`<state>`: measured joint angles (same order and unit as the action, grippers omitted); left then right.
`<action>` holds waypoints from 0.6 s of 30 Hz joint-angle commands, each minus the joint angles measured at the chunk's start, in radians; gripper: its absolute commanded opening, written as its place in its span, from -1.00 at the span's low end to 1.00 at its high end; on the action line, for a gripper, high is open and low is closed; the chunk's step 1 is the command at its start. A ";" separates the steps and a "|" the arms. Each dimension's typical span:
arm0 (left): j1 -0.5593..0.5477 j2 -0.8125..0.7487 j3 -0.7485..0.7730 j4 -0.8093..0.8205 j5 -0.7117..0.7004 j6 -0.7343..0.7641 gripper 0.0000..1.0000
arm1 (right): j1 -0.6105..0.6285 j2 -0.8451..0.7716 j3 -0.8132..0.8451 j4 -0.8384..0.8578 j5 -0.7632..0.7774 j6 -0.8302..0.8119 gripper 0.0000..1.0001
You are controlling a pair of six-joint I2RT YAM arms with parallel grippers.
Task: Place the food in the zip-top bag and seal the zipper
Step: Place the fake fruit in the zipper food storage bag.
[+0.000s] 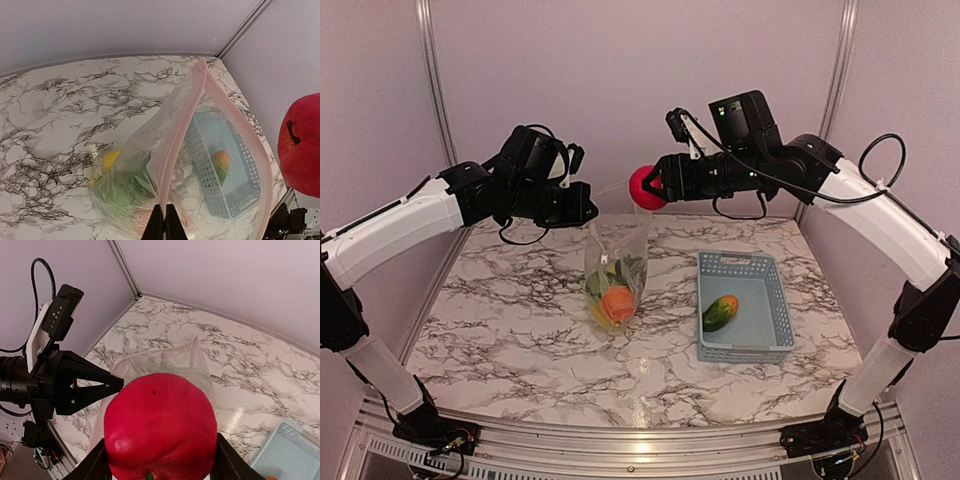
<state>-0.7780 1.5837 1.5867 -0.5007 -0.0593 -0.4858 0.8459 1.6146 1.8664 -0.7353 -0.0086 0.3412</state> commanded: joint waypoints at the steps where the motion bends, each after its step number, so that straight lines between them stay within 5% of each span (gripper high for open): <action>1: -0.002 0.011 0.024 -0.030 0.015 0.001 -1.00 | 0.017 0.031 0.038 0.056 -0.030 -0.015 -0.13; 18: -0.002 0.014 0.039 -0.025 0.052 -0.019 -1.00 | 0.029 0.171 0.131 0.055 0.053 -0.067 -0.08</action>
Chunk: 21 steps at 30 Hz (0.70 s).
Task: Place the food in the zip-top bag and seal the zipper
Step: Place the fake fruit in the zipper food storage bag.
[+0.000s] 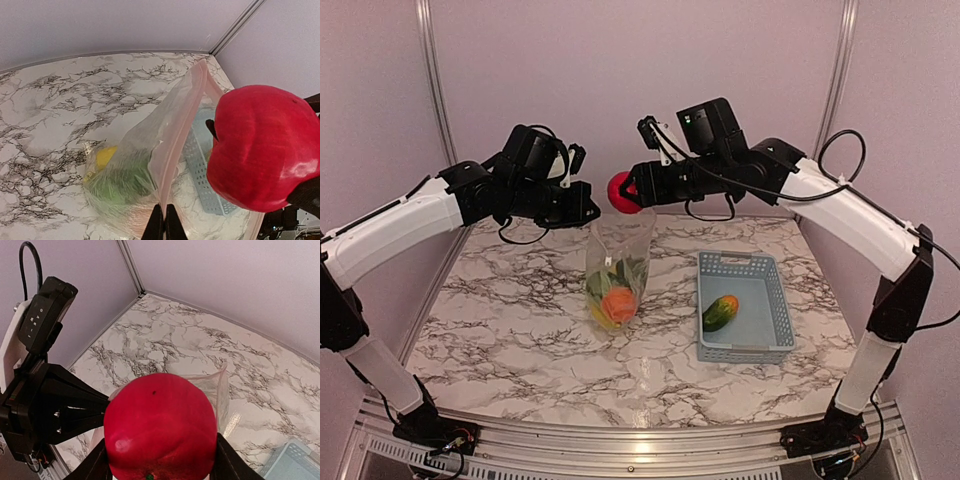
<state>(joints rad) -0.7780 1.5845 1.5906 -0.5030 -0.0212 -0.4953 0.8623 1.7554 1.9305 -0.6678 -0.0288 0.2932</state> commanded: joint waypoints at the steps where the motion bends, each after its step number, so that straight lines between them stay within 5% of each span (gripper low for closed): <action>1: -0.002 0.014 0.037 -0.021 0.014 -0.011 -1.00 | 0.012 0.037 0.071 -0.018 0.087 -0.026 -0.07; 13: -0.001 0.024 0.043 -0.008 0.017 -0.020 -1.00 | 0.013 0.102 0.102 -0.063 0.132 -0.031 0.12; 21: -0.001 0.026 0.034 0.008 0.056 -0.032 -1.00 | 0.013 0.089 0.134 -0.071 0.105 -0.017 0.46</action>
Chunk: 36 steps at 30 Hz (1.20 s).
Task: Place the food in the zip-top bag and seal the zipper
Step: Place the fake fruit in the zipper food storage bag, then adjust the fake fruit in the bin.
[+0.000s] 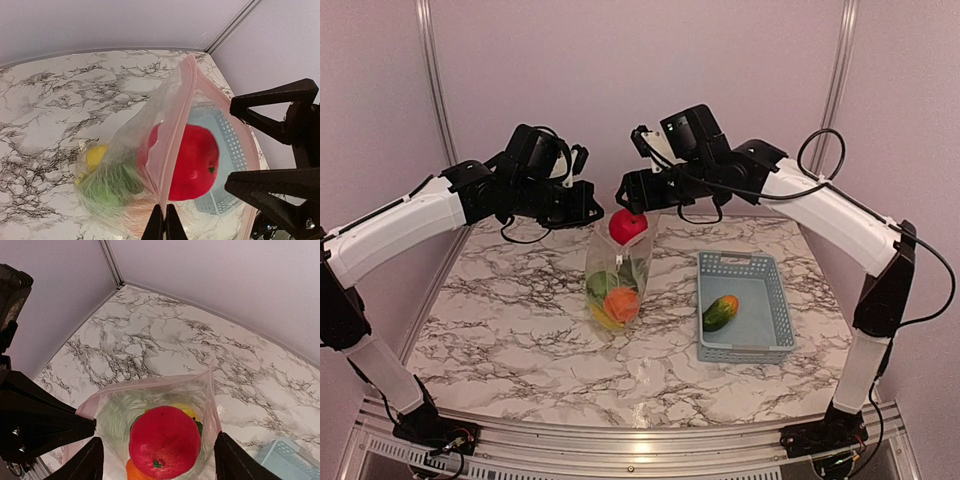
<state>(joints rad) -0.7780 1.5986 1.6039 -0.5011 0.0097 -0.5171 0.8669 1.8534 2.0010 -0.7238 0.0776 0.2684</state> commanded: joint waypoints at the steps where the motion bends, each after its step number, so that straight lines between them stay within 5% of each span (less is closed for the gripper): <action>1: 0.000 0.012 0.017 0.010 0.028 -0.012 -1.00 | 0.008 -0.015 0.066 -0.013 -0.010 0.012 0.47; 19: 0.000 0.005 -0.001 0.029 0.045 -0.023 -1.00 | -0.020 -0.219 -0.033 -0.040 0.043 0.024 0.49; 36: 0.001 0.004 -0.001 0.031 0.061 -0.037 -1.00 | -0.189 -0.607 -0.647 0.004 0.089 0.312 0.47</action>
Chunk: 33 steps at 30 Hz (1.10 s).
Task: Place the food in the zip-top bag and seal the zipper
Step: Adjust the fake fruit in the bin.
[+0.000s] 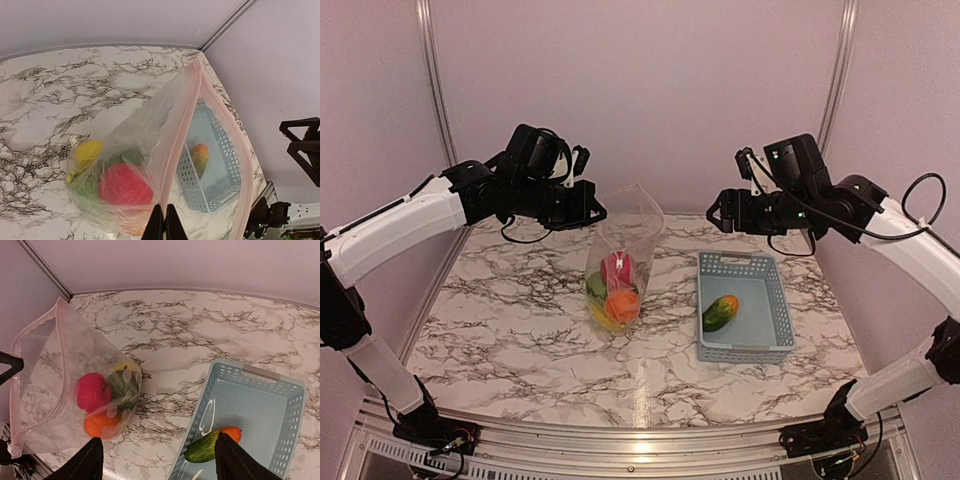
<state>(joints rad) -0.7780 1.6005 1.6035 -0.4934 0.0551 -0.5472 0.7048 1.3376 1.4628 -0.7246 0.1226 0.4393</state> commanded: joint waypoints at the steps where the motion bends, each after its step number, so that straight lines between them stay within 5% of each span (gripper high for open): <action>1: 0.000 0.002 -0.001 0.023 0.014 -0.006 -1.00 | -0.038 -0.116 -0.153 0.009 0.045 0.180 0.48; 16: 0.001 -0.022 -0.041 0.034 0.013 -0.024 -1.00 | -0.218 -0.254 -0.575 0.171 -0.184 0.429 0.49; 33: 0.001 -0.028 -0.053 0.045 0.012 -0.036 -1.00 | -0.226 -0.036 -0.702 0.426 -0.196 0.575 0.49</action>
<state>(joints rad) -0.7780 1.6001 1.5711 -0.4641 0.0669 -0.5838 0.4881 1.2606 0.7586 -0.3759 -0.1036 0.9672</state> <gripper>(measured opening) 0.018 0.741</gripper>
